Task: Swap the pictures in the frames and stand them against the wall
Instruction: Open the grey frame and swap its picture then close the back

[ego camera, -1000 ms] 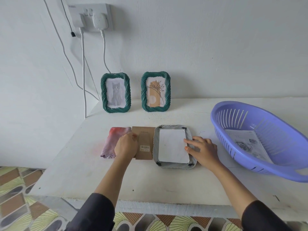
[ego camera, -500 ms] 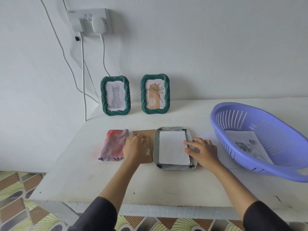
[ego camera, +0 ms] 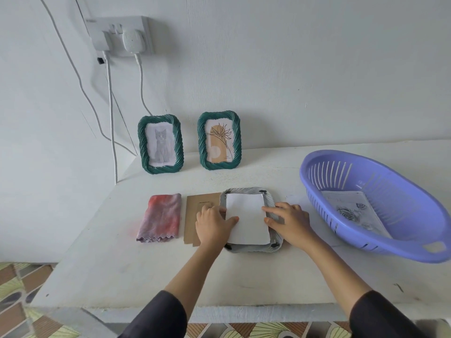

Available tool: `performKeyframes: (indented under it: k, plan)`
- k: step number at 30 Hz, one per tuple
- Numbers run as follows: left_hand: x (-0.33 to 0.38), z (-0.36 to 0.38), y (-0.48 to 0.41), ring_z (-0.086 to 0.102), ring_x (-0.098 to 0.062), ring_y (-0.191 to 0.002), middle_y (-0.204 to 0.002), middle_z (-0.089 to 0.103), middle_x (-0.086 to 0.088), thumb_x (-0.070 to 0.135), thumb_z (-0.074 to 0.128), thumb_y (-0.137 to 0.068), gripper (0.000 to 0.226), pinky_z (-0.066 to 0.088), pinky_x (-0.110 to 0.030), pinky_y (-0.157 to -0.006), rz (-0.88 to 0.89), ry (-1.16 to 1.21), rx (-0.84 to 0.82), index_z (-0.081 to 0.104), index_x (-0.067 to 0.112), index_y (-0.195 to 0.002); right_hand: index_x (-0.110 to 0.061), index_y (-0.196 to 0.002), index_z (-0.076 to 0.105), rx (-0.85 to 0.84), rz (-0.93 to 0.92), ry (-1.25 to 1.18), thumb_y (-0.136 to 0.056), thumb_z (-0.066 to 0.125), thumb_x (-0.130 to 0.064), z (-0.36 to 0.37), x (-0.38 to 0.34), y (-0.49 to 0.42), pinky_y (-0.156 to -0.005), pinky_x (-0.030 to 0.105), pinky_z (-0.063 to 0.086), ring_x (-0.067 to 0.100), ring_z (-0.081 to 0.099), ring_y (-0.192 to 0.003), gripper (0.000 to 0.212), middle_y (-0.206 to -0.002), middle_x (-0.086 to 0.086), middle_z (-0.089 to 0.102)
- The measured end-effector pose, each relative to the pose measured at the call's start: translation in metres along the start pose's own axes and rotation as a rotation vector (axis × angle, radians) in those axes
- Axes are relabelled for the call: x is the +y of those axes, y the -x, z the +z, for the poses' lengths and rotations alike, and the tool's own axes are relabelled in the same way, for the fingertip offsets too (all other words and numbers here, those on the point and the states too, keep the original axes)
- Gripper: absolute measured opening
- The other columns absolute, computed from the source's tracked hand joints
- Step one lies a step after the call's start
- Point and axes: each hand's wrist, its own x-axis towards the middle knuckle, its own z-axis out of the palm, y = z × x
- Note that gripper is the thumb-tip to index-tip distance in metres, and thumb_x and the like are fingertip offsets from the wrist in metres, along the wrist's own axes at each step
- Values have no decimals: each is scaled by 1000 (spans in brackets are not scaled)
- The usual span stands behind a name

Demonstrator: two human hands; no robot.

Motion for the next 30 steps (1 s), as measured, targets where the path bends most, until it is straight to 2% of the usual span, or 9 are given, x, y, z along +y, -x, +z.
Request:
performKeyframes:
  k: [2,6,9,11,15,18,21,26,30]
  plan:
    - [-1,0,-3,46,-26,-117,-125,53,-4,35,69,-78,38,39,-35,-97,-23,46,7,65,18,-111,-33,-131,50,48,-66,46,-91,53,-36,-7,-6,4,-100,33,32,22,45,-122,40,-133,1,50]
    - [3,-10,-8,58,-26,-95,-98,66,-6,24,68,-77,15,48,-34,-80,-56,261,0,68,12,-86,-19,-125,58,462,-123,115,-82,66,-16,-53,-23,22,-84,38,46,32,58,-104,44,-117,9,59]
    - [16,-24,-9,60,-22,-77,-81,67,-5,16,68,-79,10,49,-32,-70,-40,475,-56,67,6,-79,-23,-135,42,283,139,315,-83,64,-24,-94,-11,32,-88,36,43,29,53,-113,56,-124,5,53]
    - [29,-30,-8,57,-17,-66,-74,64,-3,13,68,-80,8,47,-26,-62,-42,588,-151,64,7,-77,-23,-129,46,102,237,226,-81,63,-22,-106,-1,35,-89,36,46,27,55,-112,51,-121,4,59]
    - [61,-12,4,49,-12,-55,-66,56,-2,3,66,-82,16,41,-20,-49,-86,722,-377,56,11,-73,-27,-126,54,50,187,33,-77,68,-18,-126,10,31,-83,33,46,22,58,-97,51,-97,3,61]
    - [81,21,14,50,-11,-45,-63,54,-6,-1,65,-81,20,42,-18,-40,-119,694,-401,53,12,-70,-24,-125,56,76,146,-24,-76,70,-16,-147,16,26,-77,26,38,18,53,-86,51,-92,3,57]
    - [98,47,21,53,-18,-53,-72,57,-9,-1,66,-77,14,51,-29,-54,-94,629,-353,56,7,-83,-25,-125,56,41,127,-77,-76,72,-18,-157,26,22,-79,23,36,16,54,-88,52,-97,4,58]
    - [120,65,30,57,-12,-45,-78,64,-8,3,64,-76,21,53,-18,-50,-71,543,-310,53,10,-93,-24,-125,55,24,89,-108,-76,72,-18,-165,31,18,-77,24,37,17,56,-89,52,-97,3,59]
    - [129,77,38,66,-31,-96,-108,65,-15,7,64,-76,32,55,-37,-84,-98,489,-293,55,6,-107,-24,-126,55,17,55,-107,-76,71,-21,-162,33,18,-76,24,38,16,55,-85,52,-92,1,58]
